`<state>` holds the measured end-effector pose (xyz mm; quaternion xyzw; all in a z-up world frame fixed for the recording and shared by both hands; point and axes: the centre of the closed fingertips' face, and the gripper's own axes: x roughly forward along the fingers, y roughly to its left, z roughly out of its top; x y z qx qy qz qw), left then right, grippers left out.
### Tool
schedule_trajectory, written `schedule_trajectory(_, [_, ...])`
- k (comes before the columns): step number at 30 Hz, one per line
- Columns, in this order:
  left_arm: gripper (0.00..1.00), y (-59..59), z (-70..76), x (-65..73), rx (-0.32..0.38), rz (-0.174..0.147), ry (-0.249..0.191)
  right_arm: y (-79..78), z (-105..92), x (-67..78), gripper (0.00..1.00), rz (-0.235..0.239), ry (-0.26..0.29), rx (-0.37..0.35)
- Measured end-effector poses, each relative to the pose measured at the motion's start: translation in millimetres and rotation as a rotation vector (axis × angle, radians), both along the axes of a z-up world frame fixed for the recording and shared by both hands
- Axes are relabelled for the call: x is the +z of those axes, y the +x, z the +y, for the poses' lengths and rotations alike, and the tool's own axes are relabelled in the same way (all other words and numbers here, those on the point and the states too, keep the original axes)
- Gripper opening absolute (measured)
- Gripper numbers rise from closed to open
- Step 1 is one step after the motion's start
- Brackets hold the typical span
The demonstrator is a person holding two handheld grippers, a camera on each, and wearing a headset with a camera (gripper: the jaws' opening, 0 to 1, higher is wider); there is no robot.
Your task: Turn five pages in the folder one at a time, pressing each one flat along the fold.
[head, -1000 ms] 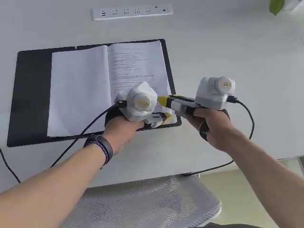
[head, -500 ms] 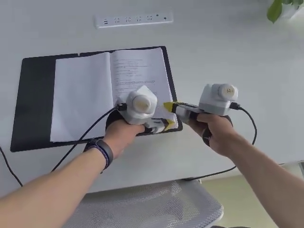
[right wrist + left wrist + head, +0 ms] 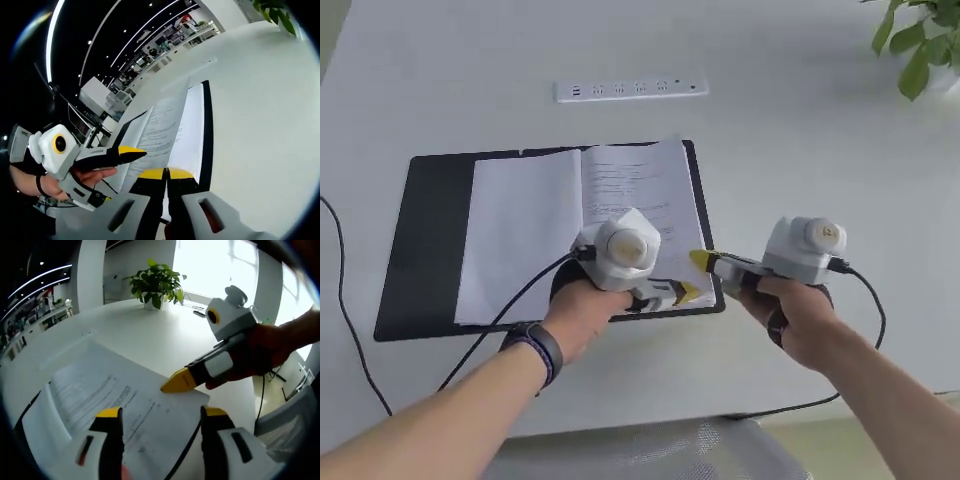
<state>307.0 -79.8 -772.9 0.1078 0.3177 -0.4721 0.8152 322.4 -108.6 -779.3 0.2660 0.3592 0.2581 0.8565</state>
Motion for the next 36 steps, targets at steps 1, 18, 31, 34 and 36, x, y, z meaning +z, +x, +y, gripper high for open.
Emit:
schedule_trajectory(1, [0.63,0.8,2.8,1.9,0.005,-0.001,-0.002,0.4,0.6,2.9,0.00,-0.003,0.002,0.000])
schedule_trajectory(18, [0.64,9.1,61.8,26.2,0.093,-0.034,-0.031,10.4,19.1,35.4,0.00,-0.068,0.019,-0.004])
schedule_trajectory(31, [0.65,11.5,125.2,34.6,0.178,-0.047,-0.038,24.5,63.0,69.9,0.00,-0.146,0.058,0.030])
schedule_trajectory(34, [0.65,11.4,140.4,35.7,0.195,-0.052,-0.036,26.2,77.5,76.9,0.00,-0.158,0.064,0.049])
schedule_trajectory(36, [0.65,11.4,151.4,36.9,0.212,-0.053,-0.037,28.1,87.8,80.0,0.00,-0.166,0.065,0.065])
